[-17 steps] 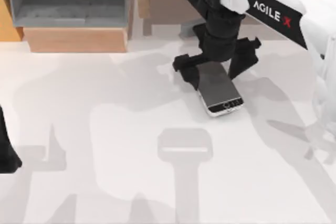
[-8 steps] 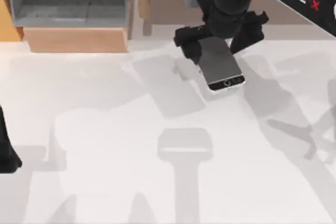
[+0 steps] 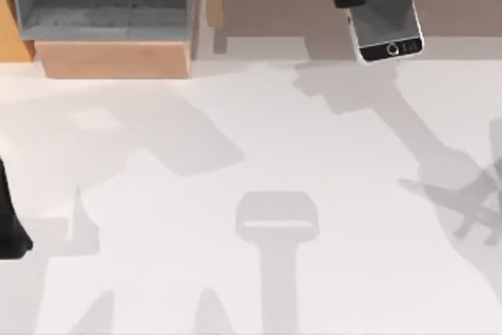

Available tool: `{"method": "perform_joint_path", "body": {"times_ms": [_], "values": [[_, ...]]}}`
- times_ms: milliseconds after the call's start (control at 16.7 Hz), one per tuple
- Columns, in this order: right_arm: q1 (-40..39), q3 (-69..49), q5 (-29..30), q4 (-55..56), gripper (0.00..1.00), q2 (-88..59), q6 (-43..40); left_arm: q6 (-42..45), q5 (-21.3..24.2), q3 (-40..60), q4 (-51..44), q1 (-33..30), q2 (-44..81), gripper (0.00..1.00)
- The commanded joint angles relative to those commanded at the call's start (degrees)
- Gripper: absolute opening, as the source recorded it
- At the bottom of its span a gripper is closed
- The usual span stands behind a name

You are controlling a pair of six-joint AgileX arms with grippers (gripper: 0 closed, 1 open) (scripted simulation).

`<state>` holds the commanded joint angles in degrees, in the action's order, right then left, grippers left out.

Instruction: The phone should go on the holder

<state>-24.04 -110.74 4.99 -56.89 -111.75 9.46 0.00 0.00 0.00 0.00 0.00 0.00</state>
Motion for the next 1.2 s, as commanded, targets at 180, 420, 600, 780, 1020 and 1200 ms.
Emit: {"method": "perform_joint_path", "body": {"times_ms": [180, 420, 600, 780, 1020, 1200], "values": [[1.61, 10.53, 2.48, 7.08, 0.00, 12.11, 0.34, 0.00, 0.00, 0.00, 0.00, 0.00, 0.00, 1.00], [3.67, 26.08, 6.78, 16.86, 0.00, 27.68, 1.20, 0.00, 0.00, 0.00, 0.00, 0.00, 0.00, 1.00], [5.13, 38.13, 10.53, 23.90, 0.00, 38.12, 2.10, 0.00, 0.00, 0.00, 0.00, 0.00, 0.00, 1.00], [6.37, 49.96, 14.46, 30.22, 0.00, 47.00, 3.11, 0.00, 0.00, 0.00, 0.00, 0.00, 0.00, 1.00], [7.53, 64.06, 19.57, 36.91, 0.00, 55.85, 4.43, 0.00, 0.00, 0.00, 0.00, 0.00, 0.00, 1.00], [8.08, 72.48, 22.60, 40.49, 0.00, 60.40, 5.18, 0.00, 0.00, 0.00, 0.00, 0.00, 0.00, 1.00]]}}
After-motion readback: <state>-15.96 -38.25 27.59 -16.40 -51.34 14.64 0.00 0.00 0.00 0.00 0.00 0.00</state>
